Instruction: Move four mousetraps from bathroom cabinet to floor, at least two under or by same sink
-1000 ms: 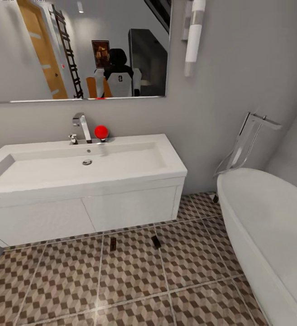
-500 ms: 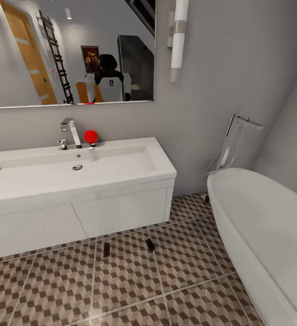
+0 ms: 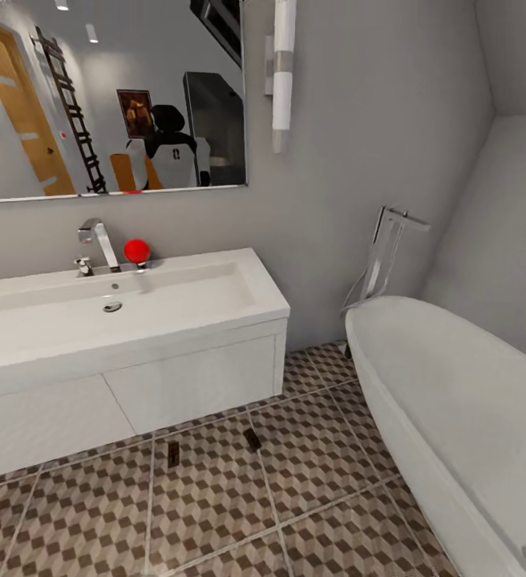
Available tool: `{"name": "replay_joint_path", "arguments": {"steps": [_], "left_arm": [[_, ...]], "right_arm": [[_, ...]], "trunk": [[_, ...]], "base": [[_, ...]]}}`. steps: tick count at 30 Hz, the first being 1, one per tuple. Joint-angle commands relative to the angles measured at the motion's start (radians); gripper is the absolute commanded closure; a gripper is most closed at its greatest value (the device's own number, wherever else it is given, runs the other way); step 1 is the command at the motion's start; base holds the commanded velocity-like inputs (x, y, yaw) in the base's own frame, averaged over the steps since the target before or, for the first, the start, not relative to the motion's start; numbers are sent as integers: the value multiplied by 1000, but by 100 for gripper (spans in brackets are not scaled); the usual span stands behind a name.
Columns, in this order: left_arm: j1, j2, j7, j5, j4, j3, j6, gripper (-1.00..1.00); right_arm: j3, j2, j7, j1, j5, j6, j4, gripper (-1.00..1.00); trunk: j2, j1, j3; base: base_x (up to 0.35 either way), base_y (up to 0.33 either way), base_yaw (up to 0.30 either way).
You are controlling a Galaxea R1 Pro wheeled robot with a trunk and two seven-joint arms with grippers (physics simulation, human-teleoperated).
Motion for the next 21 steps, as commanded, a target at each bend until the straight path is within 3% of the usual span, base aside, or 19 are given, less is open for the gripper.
{"name": "replay_joint_path", "arguments": {"steps": [1, 21], "left_arm": [[-2, 1, 7, 7, -5, -8, -8, -100], [-2, 1, 7, 7, -5, -8, -8, -100]], "right_arm": [[8, 1, -2, -1, -8, -5, 3, -100], [8, -1, -2, -1, -10, -5, 3, -100]], "trunk": [[0, 0, 1], [0, 0, 29]], "base": [[0, 0, -186], [0, 0, -187]]}}
